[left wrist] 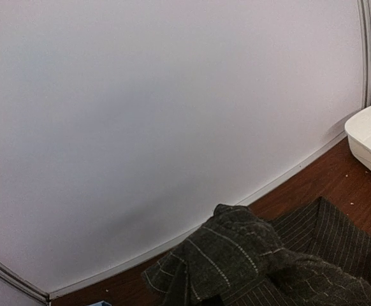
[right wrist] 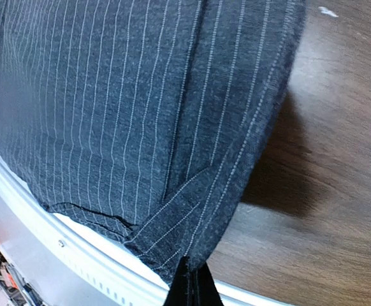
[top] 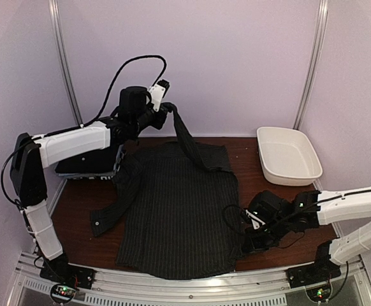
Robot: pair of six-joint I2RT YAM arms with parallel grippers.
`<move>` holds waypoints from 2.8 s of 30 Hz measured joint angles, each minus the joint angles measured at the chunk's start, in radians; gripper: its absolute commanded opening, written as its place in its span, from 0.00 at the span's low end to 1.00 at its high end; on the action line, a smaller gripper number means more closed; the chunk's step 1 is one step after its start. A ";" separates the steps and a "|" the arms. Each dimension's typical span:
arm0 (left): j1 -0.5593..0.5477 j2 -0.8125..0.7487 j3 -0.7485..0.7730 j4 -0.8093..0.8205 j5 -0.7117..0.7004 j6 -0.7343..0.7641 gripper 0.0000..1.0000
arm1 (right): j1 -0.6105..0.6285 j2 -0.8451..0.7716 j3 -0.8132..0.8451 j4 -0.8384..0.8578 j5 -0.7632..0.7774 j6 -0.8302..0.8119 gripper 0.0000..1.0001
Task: Fold and stack the long sleeve shirts
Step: Fold the flattened shirt at the center of the board.
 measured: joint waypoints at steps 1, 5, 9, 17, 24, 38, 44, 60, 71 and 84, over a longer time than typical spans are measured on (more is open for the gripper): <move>0.003 0.000 0.000 0.002 -0.003 0.003 0.00 | 0.014 0.032 0.018 -0.002 0.002 -0.009 0.00; 0.026 0.000 0.000 0.006 -0.014 0.008 0.00 | 0.039 0.116 0.092 0.012 0.003 -0.039 0.00; 0.058 -0.002 -0.002 0.006 -0.023 0.008 0.00 | 0.042 0.178 0.163 0.027 0.007 -0.072 0.00; 0.114 -0.059 -0.066 0.013 -0.030 0.006 0.00 | 0.042 0.275 0.260 0.073 -0.001 -0.120 0.00; 0.158 -0.113 -0.109 0.031 -0.047 -0.001 0.00 | 0.044 0.311 0.260 0.140 -0.050 -0.121 0.00; 0.196 -0.136 -0.158 0.037 -0.087 -0.018 0.00 | 0.064 0.415 0.269 0.262 -0.148 -0.118 0.00; 0.201 -0.162 -0.171 0.040 -0.116 -0.024 0.00 | 0.070 0.420 0.269 0.272 -0.164 -0.119 0.00; 0.204 -0.189 -0.190 0.059 -0.143 -0.032 0.00 | 0.072 0.441 0.294 0.310 -0.200 -0.131 0.00; 0.204 -0.222 -0.212 0.061 -0.152 -0.031 0.00 | 0.102 0.441 0.268 0.303 -0.230 -0.140 0.00; 0.204 -0.224 -0.213 0.061 -0.153 -0.031 0.00 | 0.109 0.488 0.326 0.304 -0.234 -0.156 0.01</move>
